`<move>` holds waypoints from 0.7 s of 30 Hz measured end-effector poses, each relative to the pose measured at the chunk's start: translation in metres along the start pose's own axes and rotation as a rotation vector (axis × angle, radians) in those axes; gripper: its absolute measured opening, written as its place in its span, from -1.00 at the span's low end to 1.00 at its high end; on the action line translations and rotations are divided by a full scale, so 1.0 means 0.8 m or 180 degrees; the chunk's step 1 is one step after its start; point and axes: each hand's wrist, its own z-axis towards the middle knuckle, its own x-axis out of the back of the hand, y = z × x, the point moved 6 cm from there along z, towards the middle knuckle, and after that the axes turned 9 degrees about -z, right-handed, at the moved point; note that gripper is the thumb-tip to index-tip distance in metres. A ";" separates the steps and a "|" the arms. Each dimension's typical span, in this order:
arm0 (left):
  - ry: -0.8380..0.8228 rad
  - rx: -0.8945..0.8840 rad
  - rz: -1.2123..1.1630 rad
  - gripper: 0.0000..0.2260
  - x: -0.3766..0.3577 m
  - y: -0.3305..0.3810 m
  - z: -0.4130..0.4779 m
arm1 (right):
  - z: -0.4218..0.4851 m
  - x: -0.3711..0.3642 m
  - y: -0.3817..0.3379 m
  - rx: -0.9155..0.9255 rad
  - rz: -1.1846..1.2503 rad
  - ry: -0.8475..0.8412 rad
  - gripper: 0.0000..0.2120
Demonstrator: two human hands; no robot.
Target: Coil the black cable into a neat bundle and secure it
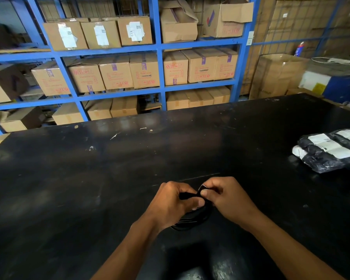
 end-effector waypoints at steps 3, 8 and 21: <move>0.0392 0.0144 -0.0424 -0.87 0.005 -0.006 -0.002 | -0.001 -0.002 0.007 -0.0059 -0.0051 0.0166 -0.88; 0.0788 0.0222 -0.0265 -0.86 0.017 -0.014 -0.006 | -0.009 -0.020 0.007 -0.0215 0.0709 -0.0330 -0.84; 0.0795 0.0029 0.0194 -0.86 0.016 0.002 -0.001 | -0.020 -0.045 0.016 -0.0658 0.1441 -0.0327 -0.58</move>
